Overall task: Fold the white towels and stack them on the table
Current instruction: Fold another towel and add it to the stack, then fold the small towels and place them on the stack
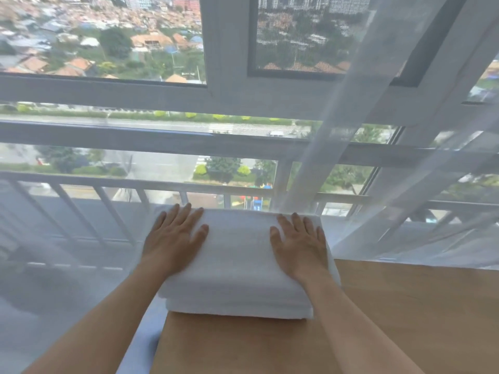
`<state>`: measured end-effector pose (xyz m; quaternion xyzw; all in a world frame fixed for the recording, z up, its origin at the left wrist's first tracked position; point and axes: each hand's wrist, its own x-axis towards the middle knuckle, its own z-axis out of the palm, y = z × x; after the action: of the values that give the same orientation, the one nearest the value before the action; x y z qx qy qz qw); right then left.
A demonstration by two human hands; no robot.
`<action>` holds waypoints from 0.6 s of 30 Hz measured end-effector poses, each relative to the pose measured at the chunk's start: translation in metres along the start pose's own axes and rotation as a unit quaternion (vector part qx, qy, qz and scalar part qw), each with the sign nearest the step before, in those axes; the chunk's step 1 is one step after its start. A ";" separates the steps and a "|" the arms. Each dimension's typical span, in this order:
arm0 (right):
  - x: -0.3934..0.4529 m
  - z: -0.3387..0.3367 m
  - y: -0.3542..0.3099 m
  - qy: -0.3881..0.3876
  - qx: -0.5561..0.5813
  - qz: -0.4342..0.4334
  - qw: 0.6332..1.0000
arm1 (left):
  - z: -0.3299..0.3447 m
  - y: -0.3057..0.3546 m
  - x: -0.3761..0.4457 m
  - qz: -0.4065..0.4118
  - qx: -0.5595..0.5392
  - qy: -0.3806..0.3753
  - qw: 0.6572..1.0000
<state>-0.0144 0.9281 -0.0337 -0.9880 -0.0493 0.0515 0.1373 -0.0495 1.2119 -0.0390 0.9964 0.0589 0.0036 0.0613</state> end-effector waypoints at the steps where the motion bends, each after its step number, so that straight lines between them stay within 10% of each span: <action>1: 0.000 -0.001 0.006 0.001 0.005 0.006 1.000 | 0.000 -0.009 0.000 -0.009 -0.005 -0.002 1.000; 18: -0.055 -0.037 0.060 0.023 0.149 0.079 0.985 | -0.005 0.061 -0.045 0.002 -0.076 -0.009 0.997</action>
<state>-0.0597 0.8551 -0.0104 -0.9582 0.0407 0.0462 0.2793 -0.0871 1.1472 -0.0267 0.9890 0.0563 -0.0008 0.1371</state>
